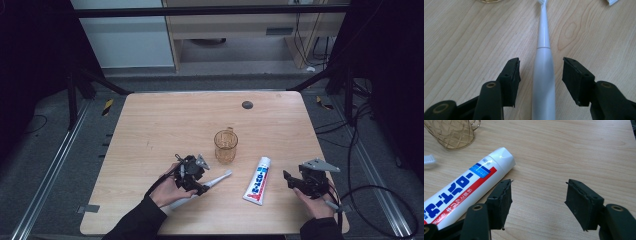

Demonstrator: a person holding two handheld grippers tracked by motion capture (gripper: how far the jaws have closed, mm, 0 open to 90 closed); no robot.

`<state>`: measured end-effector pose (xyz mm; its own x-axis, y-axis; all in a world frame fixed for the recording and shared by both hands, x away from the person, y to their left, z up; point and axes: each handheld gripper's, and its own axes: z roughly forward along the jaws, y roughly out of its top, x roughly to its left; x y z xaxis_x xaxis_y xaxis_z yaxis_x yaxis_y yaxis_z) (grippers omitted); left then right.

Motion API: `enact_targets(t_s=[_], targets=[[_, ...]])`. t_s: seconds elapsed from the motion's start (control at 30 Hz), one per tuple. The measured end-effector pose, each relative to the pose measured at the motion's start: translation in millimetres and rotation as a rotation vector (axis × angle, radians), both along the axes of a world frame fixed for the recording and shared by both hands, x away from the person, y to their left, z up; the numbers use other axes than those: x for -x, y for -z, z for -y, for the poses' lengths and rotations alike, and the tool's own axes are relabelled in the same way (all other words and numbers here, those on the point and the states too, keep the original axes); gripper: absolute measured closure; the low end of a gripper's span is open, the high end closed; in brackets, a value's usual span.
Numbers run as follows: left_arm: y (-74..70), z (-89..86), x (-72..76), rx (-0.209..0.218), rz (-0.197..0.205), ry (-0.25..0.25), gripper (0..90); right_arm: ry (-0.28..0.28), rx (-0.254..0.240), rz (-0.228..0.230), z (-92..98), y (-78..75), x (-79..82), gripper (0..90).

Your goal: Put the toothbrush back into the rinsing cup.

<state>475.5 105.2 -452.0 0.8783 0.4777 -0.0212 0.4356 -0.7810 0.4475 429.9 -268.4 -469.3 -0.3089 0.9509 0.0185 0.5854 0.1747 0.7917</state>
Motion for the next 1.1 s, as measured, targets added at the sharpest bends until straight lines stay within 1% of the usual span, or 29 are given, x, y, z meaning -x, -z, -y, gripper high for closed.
enact_targets(t_s=[0.23, 0.33, 0.5, 0.73, 0.87, 0.93, 1.1], targets=[[2.6, 5.5, -1.3, -0.019, -0.015, 0.011, 51.4, -0.005, 0.000, -0.006, -1.9, 0.4, -0.3, 37.6], [5.1, 7.1, -1.7, -0.040, -0.017, 0.020, 52.4, -0.004, -0.003, -0.009, -1.8, 0.4, -0.3, 37.7], [7.1, 7.2, -2.4, -0.045, -0.020, 0.023, 54.2, -0.005, 0.004, -0.005, -1.3, 1.1, -0.8, 37.9], [11.6, 9.3, -2.9, -0.068, -0.026, 0.034, 57.6, -0.008, 0.006, -0.008, -2.1, 1.5, -1.1, 38.2], [13.3, 9.5, -3.5, -0.067, -0.033, 0.028, 59.6, -0.006, 0.002, -0.008, -1.9, 1.2, -0.8, 38.4], [14.6, 9.8, -4.0, -0.085, -0.035, 0.040, 60.3, -0.007, 0.003, -0.007, -1.7, 1.3, -0.8, 38.6], [16.5, 9.8, -4.9, -0.088, -0.045, 0.037, 62.4, -0.008, 0.001, -0.009, -1.9, 1.3, -1.0, 38.9]])
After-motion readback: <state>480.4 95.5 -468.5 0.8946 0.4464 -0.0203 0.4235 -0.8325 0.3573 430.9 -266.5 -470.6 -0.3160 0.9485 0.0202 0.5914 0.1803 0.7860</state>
